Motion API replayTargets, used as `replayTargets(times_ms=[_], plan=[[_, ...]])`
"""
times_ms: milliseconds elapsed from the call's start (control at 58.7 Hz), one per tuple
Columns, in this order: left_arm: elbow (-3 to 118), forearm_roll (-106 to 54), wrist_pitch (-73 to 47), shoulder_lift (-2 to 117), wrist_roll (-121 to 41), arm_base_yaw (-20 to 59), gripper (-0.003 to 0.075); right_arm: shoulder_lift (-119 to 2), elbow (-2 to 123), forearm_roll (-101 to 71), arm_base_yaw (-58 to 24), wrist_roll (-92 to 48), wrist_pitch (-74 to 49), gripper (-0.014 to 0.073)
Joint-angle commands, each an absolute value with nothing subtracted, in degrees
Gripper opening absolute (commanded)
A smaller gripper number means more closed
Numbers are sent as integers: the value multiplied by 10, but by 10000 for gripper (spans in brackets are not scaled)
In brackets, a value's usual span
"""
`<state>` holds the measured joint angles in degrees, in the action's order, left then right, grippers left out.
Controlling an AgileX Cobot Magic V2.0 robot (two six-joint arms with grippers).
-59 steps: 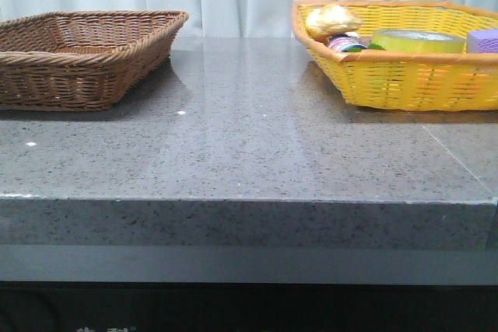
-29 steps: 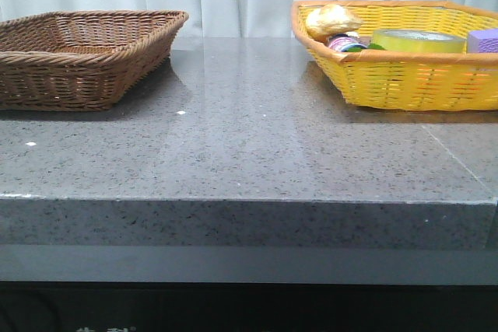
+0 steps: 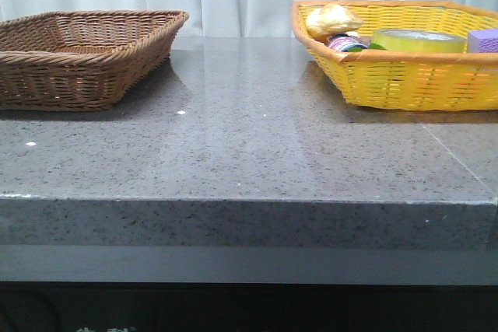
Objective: Transfer tape with both arms
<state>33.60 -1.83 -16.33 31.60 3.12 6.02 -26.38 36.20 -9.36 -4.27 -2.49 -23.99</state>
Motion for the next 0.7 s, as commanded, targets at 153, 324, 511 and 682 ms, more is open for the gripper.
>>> replayTargets(times_ms=[153, 324, 511, 682], plan=[[356, -19, -118, 319, 36, 59, 586, -303, 395, -91, -40, -31, -167, 598], [354, -19, -118, 319, 36, 59, 586, -436, 464, -91, -40, -31, -203, 598], [354, -19, -118, 319, 36, 59, 586, -582, 550, -90, -40, -31, -211, 598], [354, -19, -118, 319, 36, 59, 586, -707, 638, -90, -40, -38, -212, 598]])
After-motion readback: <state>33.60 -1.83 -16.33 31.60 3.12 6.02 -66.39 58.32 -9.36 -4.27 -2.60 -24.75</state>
